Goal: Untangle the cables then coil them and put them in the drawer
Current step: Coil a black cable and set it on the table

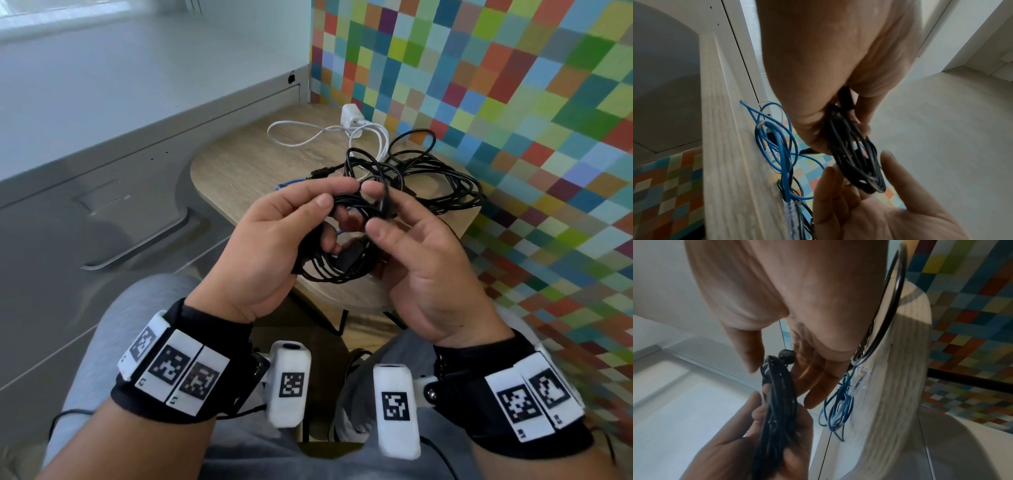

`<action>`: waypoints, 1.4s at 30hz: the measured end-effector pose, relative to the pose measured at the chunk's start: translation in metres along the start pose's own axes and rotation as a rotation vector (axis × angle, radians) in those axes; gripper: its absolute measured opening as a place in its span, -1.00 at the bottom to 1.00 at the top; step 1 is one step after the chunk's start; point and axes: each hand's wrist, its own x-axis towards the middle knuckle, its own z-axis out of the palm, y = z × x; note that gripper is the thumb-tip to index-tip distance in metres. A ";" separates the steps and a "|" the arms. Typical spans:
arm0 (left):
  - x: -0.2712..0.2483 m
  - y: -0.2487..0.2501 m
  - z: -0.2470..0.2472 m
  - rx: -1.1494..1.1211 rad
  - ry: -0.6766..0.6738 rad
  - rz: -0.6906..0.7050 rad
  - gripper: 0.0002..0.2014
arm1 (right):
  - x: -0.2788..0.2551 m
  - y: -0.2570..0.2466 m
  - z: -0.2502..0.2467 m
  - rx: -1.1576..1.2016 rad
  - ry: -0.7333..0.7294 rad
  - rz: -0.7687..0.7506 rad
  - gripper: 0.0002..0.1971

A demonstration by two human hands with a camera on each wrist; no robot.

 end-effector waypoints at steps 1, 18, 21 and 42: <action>0.000 0.000 0.000 -0.004 -0.001 0.004 -0.72 | 0.000 0.002 -0.001 -0.019 -0.017 -0.011 -0.50; -0.001 0.001 0.000 -0.110 -0.038 -0.054 -0.74 | 0.001 0.002 -0.005 -0.139 0.061 -0.155 -0.74; 0.000 0.003 -0.002 -0.102 -0.008 -0.003 -0.73 | 0.004 0.003 -0.005 -0.124 0.166 -0.151 -0.83; 0.002 -0.002 -0.001 0.249 0.078 0.038 -0.68 | 0.003 0.001 -0.006 -0.026 0.128 -0.159 -0.61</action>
